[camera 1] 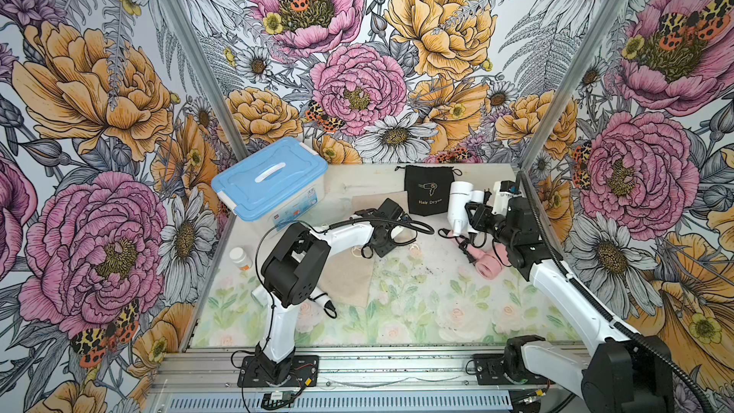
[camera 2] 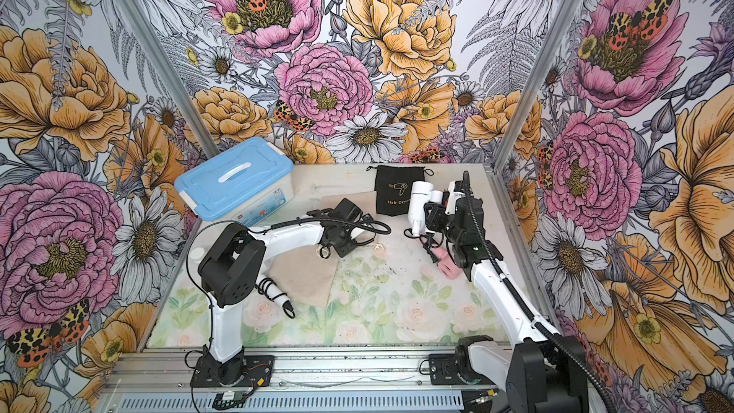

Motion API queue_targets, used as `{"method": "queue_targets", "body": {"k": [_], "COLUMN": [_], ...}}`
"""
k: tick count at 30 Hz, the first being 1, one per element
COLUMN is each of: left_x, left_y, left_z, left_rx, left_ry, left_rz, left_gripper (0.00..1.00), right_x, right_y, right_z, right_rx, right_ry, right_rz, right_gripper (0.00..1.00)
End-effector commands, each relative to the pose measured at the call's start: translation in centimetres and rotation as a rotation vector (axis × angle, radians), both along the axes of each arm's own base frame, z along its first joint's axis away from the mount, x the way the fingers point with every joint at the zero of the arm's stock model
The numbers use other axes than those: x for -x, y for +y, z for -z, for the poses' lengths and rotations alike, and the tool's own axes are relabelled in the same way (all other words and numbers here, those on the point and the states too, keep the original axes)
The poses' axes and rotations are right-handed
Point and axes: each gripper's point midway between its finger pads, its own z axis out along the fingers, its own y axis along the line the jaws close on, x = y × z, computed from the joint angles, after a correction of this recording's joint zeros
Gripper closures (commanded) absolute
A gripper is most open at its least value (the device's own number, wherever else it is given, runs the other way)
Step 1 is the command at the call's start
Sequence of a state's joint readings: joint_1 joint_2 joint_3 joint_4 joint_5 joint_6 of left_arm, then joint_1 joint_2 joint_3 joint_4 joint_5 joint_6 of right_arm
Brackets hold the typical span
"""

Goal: Pack away hair dryers
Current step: Open the drawstring bag at the center of the board.

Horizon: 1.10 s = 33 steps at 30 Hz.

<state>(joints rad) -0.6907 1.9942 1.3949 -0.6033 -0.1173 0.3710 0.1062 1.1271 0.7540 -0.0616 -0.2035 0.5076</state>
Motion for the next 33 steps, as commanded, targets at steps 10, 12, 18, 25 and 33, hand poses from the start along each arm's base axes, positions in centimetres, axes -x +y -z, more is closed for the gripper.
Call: {"method": "queue_targets", "body": {"k": [10, 12, 18, 25, 33], "left_x": [-1.7, -1.7, -1.8, -2.6, -4.2], "left_y": [-0.8, -0.8, -0.4, -1.0, -1.6], "left_z": [-4.3, -4.5, -4.2, -6.1, -9.9], "left_rx": [0.078, 0.079, 0.069, 0.104, 0.192], "left_ry": [-0.076, -0.075, -0.064, -0.056, -0.053], "left_rz": [-0.011, -0.009, -0.015, -0.029, -0.103], "left_gripper": [0.67, 0.67, 0.86, 1.00, 1.00], "right_x": [-0.7, -0.8, -0.7, -0.6, 0.0], "right_y": [0.4, 0.5, 0.4, 0.6, 1.3], "right_z": [-2.4, -2.3, -2.2, -2.2, -2.1], "right_rx": [-0.024, -0.025, -0.023, -0.017, -0.010], "right_ry": [-0.098, -0.095, -0.093, -0.089, -0.085], "right_rz": [-0.007, -0.010, -0.009, -0.020, -0.047], "right_gripper": [0.78, 0.78, 0.78, 0.78, 0.78]}}
